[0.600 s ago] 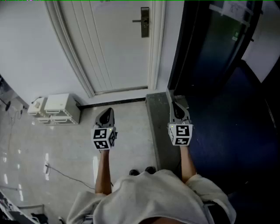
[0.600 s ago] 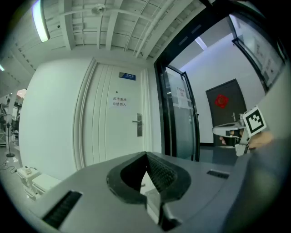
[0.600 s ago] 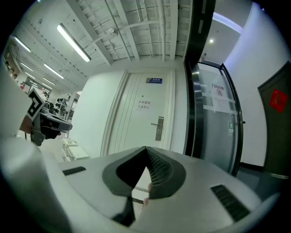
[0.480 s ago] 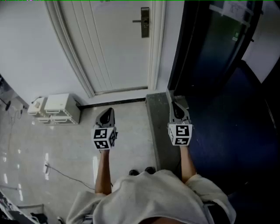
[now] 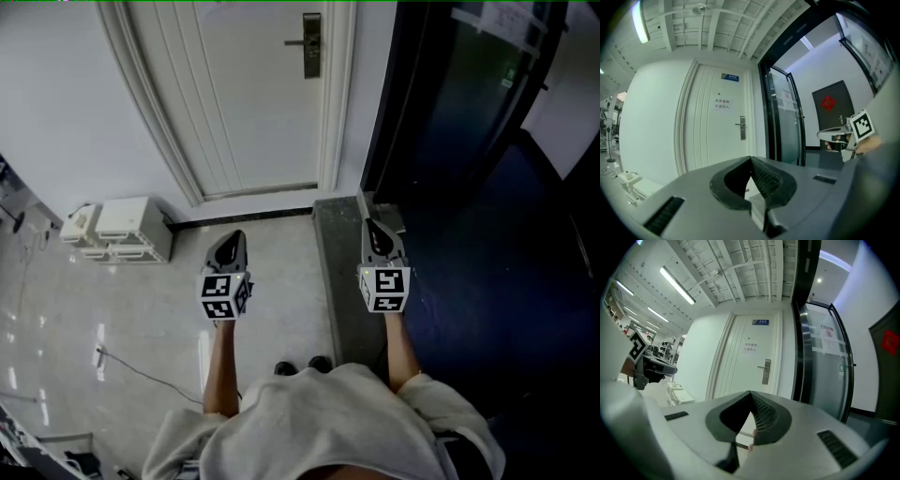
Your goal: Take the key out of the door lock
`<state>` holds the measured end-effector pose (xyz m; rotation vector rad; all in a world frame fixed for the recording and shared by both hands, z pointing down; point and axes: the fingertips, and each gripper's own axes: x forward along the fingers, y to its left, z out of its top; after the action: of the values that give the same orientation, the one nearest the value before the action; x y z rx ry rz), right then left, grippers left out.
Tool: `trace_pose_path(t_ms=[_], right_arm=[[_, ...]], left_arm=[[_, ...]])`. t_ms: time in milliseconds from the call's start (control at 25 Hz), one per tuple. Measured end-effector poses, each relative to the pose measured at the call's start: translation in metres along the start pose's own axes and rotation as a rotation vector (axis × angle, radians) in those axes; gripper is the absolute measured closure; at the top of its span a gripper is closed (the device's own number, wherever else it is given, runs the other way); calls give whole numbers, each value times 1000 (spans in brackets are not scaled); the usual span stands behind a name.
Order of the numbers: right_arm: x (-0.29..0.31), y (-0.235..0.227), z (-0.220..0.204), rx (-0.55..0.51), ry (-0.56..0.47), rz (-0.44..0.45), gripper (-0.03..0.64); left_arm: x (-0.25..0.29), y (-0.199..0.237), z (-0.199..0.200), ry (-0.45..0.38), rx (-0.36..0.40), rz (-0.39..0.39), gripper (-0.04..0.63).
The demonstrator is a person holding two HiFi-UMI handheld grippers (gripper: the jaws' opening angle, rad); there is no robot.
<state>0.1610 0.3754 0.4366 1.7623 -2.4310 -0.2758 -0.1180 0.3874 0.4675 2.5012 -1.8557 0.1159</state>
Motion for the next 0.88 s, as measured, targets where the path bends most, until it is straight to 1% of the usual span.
trace_pose_path(t_ms=[520,720,880], right_arm=[[9,-25,-16,-6,10,49,594],[25,-29,-23,4,13,63,594],[51,-31,-26,5,16,70,594]], left_arm=[[24,-35,-3,11,-9,14,578],[36,-32,-11,26,-12,27,578],[57,-20,-11,29,-14,33,578]])
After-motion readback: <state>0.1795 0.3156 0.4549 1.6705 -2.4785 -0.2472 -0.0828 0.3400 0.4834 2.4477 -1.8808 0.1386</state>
